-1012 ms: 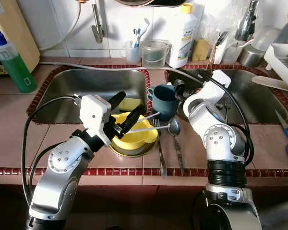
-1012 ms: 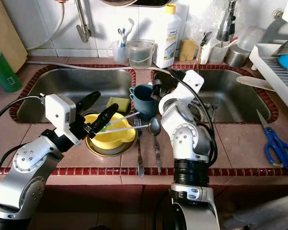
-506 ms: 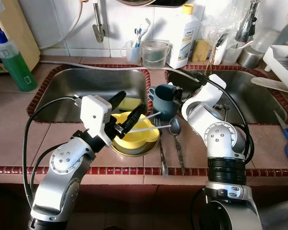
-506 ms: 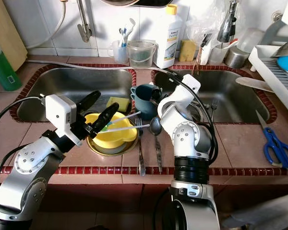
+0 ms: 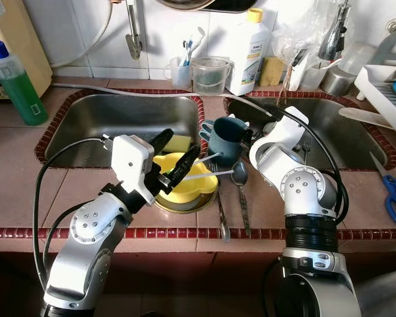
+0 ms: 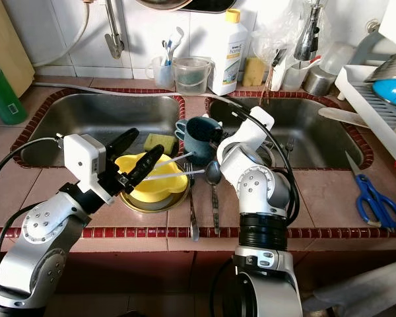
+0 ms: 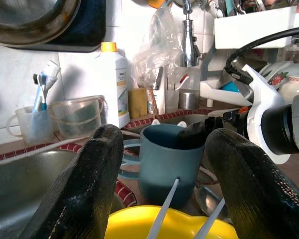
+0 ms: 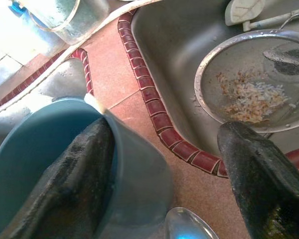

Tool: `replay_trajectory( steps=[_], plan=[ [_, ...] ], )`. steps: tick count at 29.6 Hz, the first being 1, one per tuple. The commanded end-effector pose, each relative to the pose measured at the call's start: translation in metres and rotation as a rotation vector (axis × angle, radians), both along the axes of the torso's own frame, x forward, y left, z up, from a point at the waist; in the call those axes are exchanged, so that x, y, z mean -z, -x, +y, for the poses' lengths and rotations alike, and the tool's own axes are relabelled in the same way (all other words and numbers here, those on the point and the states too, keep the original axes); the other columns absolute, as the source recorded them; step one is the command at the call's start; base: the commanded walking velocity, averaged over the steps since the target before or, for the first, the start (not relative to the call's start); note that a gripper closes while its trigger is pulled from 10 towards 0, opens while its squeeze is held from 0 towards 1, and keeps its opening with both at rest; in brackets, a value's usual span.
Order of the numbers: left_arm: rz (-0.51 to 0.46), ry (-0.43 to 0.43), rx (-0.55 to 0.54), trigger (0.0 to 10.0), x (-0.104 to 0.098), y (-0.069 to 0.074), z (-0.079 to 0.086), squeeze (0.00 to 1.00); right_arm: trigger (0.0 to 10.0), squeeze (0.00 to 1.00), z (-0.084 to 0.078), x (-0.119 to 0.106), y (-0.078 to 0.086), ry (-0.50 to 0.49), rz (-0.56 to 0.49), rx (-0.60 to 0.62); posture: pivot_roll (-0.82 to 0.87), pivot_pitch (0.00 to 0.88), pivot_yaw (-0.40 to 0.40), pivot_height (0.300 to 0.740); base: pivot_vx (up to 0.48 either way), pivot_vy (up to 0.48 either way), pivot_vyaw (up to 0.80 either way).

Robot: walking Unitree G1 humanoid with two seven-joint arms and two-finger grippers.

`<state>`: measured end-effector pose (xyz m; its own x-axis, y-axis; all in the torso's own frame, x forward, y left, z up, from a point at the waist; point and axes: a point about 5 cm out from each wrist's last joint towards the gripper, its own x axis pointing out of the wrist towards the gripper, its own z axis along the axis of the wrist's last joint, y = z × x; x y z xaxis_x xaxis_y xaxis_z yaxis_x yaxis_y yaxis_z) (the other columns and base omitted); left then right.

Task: Kitchen organization

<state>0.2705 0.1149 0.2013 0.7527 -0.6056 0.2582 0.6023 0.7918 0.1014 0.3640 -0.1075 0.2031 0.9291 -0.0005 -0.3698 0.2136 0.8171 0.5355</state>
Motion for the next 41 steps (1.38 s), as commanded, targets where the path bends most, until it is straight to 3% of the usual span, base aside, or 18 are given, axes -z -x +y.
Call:
replay_trajectory(
  steps=[1,16,41],
  plan=[
    [-0.031,-0.010,-0.002,10.0,-0.005,0.002,-0.001,0.00,0.0,0.00,-0.002,-0.001,-0.001,0.000,0.010,0.017,-0.05,0.070,-0.038,0.703,0.000,0.000,0.00],
    [-0.031,-0.010,-0.003,10.0,-0.006,0.002,0.000,0.00,0.0,0.00,-0.017,-0.008,-0.004,-0.018,-0.036,0.142,-0.05,0.080,-0.022,0.703,0.000,0.000,0.00],
    [-0.030,-0.003,-0.006,10.0,-0.007,0.002,-0.001,0.00,0.0,0.00,-0.016,-0.007,-0.005,-0.009,-0.036,0.157,-0.05,0.083,-0.024,0.703,0.000,0.000,0.00]
  ],
)
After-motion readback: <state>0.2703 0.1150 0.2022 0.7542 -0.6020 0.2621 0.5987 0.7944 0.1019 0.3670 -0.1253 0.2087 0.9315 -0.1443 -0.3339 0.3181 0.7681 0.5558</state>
